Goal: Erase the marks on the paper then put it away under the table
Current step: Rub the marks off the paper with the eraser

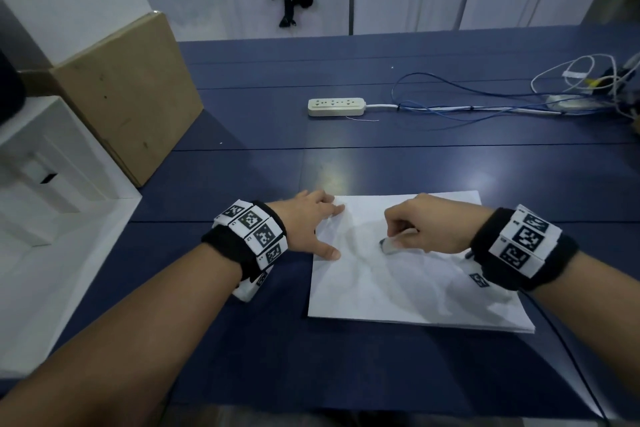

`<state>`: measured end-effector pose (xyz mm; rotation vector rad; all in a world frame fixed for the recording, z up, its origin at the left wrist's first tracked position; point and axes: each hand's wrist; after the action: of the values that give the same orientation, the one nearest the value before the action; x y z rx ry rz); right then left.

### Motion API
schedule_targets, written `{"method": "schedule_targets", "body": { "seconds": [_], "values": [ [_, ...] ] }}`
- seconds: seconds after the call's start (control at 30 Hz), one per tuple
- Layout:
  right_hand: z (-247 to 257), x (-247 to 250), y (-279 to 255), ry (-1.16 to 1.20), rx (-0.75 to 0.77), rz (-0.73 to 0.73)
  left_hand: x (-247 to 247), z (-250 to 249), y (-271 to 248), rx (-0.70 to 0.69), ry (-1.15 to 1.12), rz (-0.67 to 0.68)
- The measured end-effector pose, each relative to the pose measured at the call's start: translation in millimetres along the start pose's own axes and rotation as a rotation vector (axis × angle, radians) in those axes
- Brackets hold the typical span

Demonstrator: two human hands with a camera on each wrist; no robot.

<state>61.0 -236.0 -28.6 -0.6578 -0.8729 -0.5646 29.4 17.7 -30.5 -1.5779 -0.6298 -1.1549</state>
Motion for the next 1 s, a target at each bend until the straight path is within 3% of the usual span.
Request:
{"method": "schedule_targets", "body": {
  "seconds": [0.3, 0.5, 0.6, 0.7, 0.8, 1.0],
  "values": [
    [5.9, -1.9, -5.3, 0.018, -0.037, -0.010, -31.1, 6.5, -46.5, -0.088, 0.009, 0.070],
    [19.0, -3.0, -16.3, 0.044, -0.086, -0.050, -27.2, 2.0, -48.0, -0.113, 0.057, 0.086],
    [37.0, -11.4, -18.9, 0.004, -0.015, -0.131, -29.2, 2.8, -45.1, -0.095, 0.069, 0.108],
    [61.8, -30.1, -15.3, 0.041, 0.077, -0.039, -31.6, 3.6, -43.6, -0.087, 0.077, 0.115],
    [76.7, -39.4, -0.5, -0.066, 0.091, 0.031, -31.1, 2.9, -44.2, -0.077, 0.084, 0.132],
    [79.8, -29.4, 18.5, -0.116, 0.089, -0.083, -30.9, 3.0, -44.0, -0.057, 0.081, 0.142]
  ]
}}
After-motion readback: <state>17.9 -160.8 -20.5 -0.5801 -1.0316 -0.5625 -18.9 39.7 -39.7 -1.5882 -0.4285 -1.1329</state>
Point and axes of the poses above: each hand's wrist, its own y-axis towards the middle knuckle, its own x-axis out of the back of the hand, z = x × y, and after that the axes turned 7 degrees about y, right-handed
